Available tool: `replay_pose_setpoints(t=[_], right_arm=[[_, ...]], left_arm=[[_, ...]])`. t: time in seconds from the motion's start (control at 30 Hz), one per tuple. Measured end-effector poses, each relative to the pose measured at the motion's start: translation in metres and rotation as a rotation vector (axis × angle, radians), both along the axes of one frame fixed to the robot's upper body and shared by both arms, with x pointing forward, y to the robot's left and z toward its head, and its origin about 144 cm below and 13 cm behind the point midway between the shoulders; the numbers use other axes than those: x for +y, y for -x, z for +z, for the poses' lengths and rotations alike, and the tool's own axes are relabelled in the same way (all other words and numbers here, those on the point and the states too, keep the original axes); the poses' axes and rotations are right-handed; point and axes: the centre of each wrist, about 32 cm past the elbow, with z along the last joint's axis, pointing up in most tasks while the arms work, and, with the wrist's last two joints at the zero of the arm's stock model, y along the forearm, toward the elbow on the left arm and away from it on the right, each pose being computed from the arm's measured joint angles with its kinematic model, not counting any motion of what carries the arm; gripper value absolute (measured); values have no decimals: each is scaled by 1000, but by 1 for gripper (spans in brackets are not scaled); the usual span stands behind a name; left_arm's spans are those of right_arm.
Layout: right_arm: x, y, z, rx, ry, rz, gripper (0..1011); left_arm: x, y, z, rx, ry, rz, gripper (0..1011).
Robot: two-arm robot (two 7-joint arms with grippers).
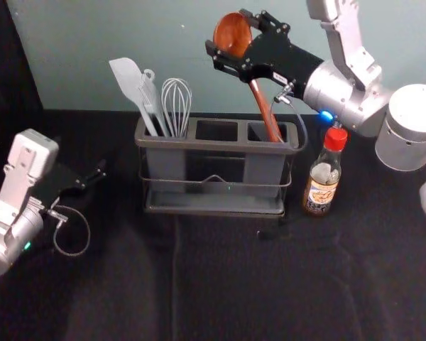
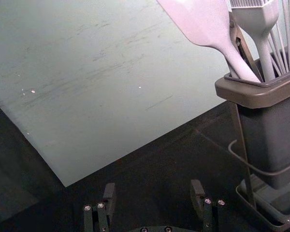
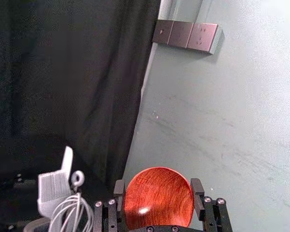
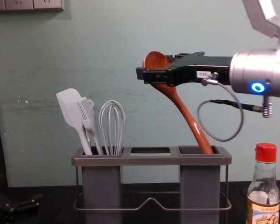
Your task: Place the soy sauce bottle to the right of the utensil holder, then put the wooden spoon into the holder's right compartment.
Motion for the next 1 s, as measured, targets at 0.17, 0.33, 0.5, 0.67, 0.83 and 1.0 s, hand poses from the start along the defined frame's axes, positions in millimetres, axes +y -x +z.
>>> replay_pose_setpoints(t=[0.17, 0.33, 0.5, 0.67, 0.83, 1.0], right_arm=[[-9, 17, 7, 22, 7, 0, 837], [-21, 37, 13, 42, 13, 6, 838], [-30, 51, 16, 51, 24, 4, 837], [-40, 61, 12, 68, 34, -11, 837], [-47, 67, 3, 89, 41, -26, 837], [-49, 69, -4, 107, 39, -33, 838]], left_arm=[[0, 0, 0, 0, 0, 0, 1005], [0, 0, 0, 0, 0, 0, 1005], [0, 0, 0, 0, 0, 0, 1005], [0, 0, 0, 0, 0, 0, 1005], [0, 0, 0, 0, 0, 0, 1005], [0, 0, 0, 0, 0, 0, 1005]])
